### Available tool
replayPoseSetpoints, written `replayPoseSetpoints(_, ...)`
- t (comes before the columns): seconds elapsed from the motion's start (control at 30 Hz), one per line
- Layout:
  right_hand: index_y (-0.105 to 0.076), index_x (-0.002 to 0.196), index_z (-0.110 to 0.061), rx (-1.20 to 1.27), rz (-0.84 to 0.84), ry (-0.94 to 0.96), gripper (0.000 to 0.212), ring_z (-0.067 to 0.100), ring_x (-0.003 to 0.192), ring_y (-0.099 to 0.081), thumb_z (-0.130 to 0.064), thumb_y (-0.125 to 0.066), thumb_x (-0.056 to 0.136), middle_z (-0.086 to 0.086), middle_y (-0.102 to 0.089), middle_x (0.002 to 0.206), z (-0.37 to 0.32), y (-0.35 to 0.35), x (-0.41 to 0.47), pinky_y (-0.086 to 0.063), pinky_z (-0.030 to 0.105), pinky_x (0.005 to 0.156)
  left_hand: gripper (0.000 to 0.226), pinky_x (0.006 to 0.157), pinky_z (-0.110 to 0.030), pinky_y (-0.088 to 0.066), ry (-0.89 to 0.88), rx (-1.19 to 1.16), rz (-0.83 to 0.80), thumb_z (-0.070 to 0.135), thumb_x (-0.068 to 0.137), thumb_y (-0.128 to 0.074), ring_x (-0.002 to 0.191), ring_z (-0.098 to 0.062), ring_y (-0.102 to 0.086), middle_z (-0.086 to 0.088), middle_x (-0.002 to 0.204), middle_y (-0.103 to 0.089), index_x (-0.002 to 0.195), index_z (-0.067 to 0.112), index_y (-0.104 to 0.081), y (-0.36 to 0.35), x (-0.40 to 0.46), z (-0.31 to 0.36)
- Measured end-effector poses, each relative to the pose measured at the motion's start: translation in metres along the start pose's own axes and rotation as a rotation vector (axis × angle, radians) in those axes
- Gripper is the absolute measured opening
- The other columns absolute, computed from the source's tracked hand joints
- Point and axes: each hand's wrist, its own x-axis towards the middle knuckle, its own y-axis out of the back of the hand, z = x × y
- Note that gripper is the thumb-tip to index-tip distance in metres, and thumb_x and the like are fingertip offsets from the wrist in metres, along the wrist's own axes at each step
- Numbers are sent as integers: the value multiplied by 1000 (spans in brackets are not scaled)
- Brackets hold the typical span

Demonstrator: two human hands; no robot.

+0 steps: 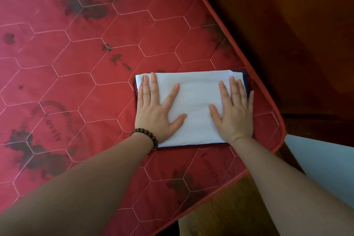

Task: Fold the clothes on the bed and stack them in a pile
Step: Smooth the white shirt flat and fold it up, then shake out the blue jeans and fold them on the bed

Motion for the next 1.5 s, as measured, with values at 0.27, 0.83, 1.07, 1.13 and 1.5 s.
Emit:
replayPoseSetpoints(0.27, -3, 155, -21, -168, -183, -43, 71, 22, 150, 8, -54, -24, 96, 7, 4, 163, -14, 22, 3, 7, 50, 120, 82, 121, -49, 0, 62, 56, -206, 70, 85, -31, 147, -38, 12, -20, 159, 16, 154, 36, -4, 30, 3, 7)
replayPoseSetpoints(0.83, -28, 152, -18, 116, -205, 322, 55, 22, 149, -13, -37, -36, 101, 7, -26, 159, -263, 169, -102, -5, 45, 121, 76, 120, -50, -12, 538, -86, -202, 64, 91, -29, 149, -23, -9, -6, 161, -18, 154, 33, 1, 256, -207, -113)
replayPoseSetpoints(1.07, -34, 149, -16, 77, -191, 504, 52, 24, 148, -19, -36, -39, 101, 10, -33, 155, -420, 184, -180, -9, 47, 121, 77, 119, -50, -15, 767, -94, -89, 63, 90, -30, 149, -26, -12, -10, 160, -21, 155, 28, -6, 320, -347, -234)
replayPoseSetpoints(1.13, -36, 148, -15, 81, -200, 533, 51, 24, 147, -20, -34, -41, 101, 11, -34, 155, -473, 176, -212, -10, 46, 121, 77, 119, -51, -15, 815, -106, -50, 62, 90, -32, 148, -27, -13, -11, 159, -23, 155, 28, -8, 331, -390, -275)
replayPoseSetpoints(1.5, -38, 147, -17, -1, -331, 723, 48, 23, 148, -18, -30, -42, 101, 10, -31, 156, -746, 108, -395, -13, 44, 121, 74, 118, -50, -15, 1065, -193, 9, 57, 90, -42, 147, -29, -14, -11, 157, -23, 153, 26, -17, 365, -656, -485)
